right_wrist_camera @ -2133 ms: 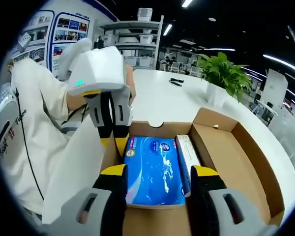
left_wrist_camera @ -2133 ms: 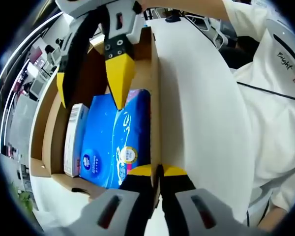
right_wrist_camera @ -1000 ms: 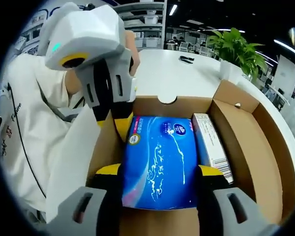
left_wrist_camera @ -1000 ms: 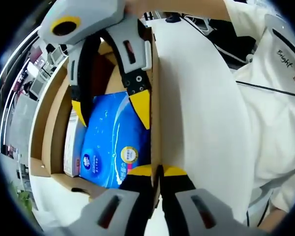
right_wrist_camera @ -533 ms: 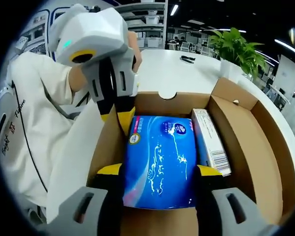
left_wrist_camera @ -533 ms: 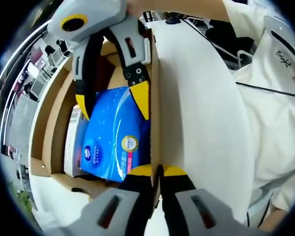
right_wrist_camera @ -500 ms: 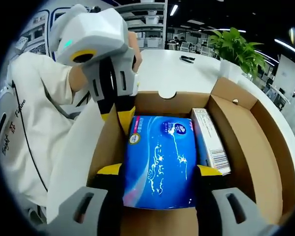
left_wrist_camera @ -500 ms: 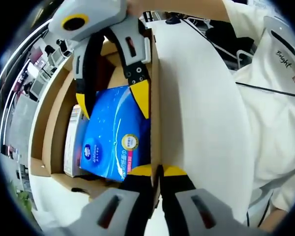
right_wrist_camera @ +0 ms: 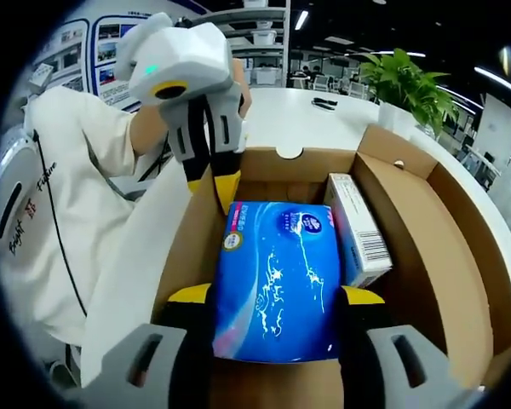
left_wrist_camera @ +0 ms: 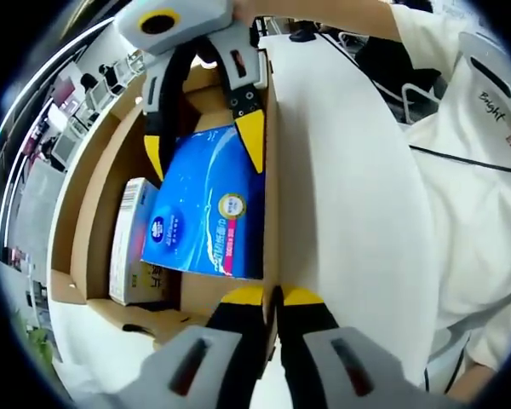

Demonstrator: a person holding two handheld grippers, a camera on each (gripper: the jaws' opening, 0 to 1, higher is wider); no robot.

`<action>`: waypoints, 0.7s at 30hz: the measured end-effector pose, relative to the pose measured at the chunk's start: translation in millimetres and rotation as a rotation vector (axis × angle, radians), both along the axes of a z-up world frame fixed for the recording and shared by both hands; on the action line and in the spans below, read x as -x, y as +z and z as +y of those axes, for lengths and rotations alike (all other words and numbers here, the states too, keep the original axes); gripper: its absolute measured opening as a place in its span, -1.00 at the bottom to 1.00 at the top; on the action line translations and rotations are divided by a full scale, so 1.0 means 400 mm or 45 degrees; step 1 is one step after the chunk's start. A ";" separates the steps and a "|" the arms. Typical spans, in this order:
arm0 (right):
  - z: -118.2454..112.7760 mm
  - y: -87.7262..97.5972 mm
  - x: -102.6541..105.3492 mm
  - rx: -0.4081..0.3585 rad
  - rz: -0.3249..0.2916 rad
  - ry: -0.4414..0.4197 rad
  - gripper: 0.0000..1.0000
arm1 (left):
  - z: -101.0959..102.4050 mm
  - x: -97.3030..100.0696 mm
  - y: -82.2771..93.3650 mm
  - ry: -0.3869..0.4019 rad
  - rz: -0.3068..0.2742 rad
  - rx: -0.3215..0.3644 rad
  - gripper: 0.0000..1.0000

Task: Operate the shoe box by opening the lid, removing the specified soft item, and placing it in the target area until the item is outside and the box remains undamaged.

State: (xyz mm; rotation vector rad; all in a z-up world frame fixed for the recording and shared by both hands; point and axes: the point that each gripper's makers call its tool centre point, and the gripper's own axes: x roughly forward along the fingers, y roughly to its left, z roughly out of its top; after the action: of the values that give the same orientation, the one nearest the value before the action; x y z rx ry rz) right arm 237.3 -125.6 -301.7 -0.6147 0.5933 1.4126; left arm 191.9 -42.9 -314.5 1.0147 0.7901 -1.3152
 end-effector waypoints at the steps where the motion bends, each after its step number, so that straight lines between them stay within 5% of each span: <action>1: -0.002 0.000 0.001 0.008 -0.002 0.002 0.16 | 0.000 0.000 0.000 0.001 0.002 0.005 -0.94; 21: -0.043 -0.002 0.000 0.077 -0.015 0.024 0.17 | 0.000 0.000 0.001 0.004 0.010 0.009 -0.94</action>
State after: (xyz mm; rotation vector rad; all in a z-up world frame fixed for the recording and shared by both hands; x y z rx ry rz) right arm 237.4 -142.9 -302.6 -0.6783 0.6242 1.4121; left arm 192.1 -43.1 -314.2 1.0030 0.7924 -1.3193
